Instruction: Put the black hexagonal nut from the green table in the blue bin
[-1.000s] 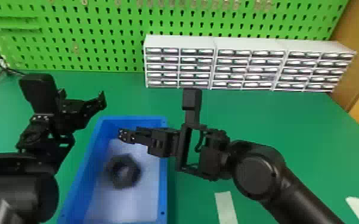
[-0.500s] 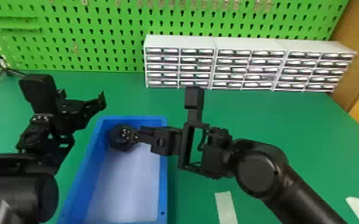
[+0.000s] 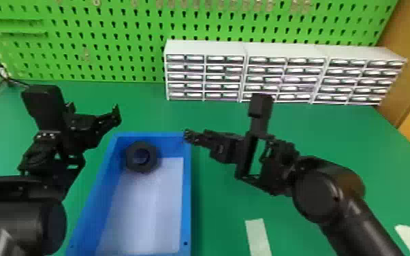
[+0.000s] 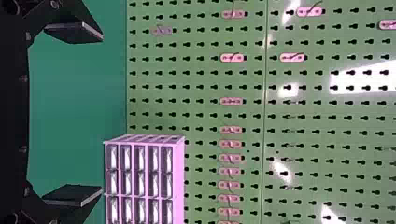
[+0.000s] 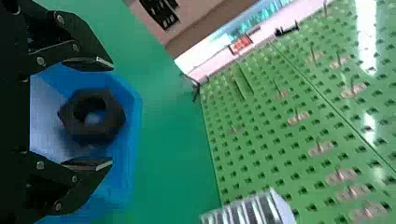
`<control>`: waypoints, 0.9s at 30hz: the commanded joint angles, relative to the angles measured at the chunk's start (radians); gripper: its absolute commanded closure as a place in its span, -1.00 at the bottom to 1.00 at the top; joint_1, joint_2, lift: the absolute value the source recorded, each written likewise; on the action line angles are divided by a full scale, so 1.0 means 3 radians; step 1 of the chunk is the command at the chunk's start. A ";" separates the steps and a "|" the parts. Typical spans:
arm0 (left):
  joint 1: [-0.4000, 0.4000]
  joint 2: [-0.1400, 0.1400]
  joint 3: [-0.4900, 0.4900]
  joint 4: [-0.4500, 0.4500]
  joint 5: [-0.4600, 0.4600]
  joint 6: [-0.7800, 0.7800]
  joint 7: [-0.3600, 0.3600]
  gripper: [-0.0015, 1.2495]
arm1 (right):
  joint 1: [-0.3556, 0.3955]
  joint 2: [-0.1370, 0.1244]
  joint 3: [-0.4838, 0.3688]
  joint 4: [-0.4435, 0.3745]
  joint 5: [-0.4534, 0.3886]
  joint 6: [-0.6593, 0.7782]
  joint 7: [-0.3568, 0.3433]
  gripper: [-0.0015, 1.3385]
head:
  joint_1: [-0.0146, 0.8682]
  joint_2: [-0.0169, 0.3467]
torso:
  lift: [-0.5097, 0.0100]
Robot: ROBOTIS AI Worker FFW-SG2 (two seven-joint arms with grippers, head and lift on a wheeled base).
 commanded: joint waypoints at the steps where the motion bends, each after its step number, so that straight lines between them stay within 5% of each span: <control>1: 0.0003 0.0000 -0.0004 0.0000 0.0006 -0.0001 -0.0003 -0.78 | 0.0155 0.0073 -0.0354 -0.0069 0.0319 0.0011 0.0001 -0.20 | 0.60 -0.86 | 0.59; 10: 0.0018 0.0000 -0.0009 0.0000 0.0031 -0.0001 0.0003 -0.78 | 0.0441 0.0232 -0.0963 -0.0238 0.0953 0.0006 0.0001 -0.20 | 0.60 -0.86 | 0.59; 22: 0.0039 0.0000 -0.0004 0.0020 0.0113 -0.0022 0.0049 -0.78 | 0.0769 0.0631 -0.1796 -0.0273 0.1598 -0.0398 0.0001 -0.22 | 0.60 -0.86 | 0.59; 27: 0.0054 0.0000 -0.0004 0.0056 0.0200 -0.0042 0.0054 -0.78 | 0.0866 0.0713 -0.1980 -0.0273 0.1715 -0.0623 0.0001 -0.22 | 0.60 -0.86 | 0.59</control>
